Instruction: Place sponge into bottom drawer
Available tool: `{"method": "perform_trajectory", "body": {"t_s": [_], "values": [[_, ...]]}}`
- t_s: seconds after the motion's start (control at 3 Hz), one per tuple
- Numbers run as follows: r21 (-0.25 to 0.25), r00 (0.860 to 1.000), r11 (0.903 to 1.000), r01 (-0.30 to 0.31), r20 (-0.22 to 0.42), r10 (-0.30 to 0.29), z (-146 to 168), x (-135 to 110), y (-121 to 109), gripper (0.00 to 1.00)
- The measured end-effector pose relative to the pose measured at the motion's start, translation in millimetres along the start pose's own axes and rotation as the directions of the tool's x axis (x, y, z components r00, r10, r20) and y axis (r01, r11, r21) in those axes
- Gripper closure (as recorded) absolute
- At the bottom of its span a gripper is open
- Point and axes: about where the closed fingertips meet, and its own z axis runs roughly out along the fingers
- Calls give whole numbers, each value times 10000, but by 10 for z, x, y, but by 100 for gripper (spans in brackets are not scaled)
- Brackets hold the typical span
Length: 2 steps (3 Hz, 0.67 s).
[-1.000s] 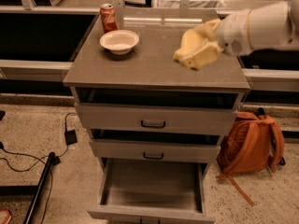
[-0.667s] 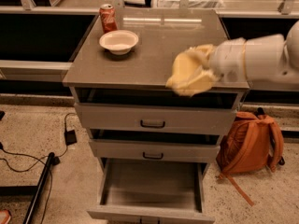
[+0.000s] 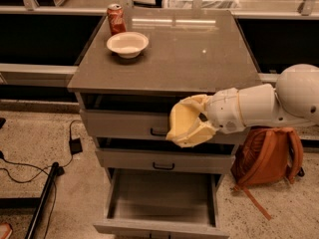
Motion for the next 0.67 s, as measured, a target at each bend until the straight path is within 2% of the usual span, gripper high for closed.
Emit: {"method": "perform_trajectory", "body": {"t_s": [0.33, 0.67], "values": [[162, 9997, 9998, -79, -219, 82, 161, 127, -12, 100], [402, 9984, 9992, 81, -565, -58, 491, 615, 127, 100]]}}
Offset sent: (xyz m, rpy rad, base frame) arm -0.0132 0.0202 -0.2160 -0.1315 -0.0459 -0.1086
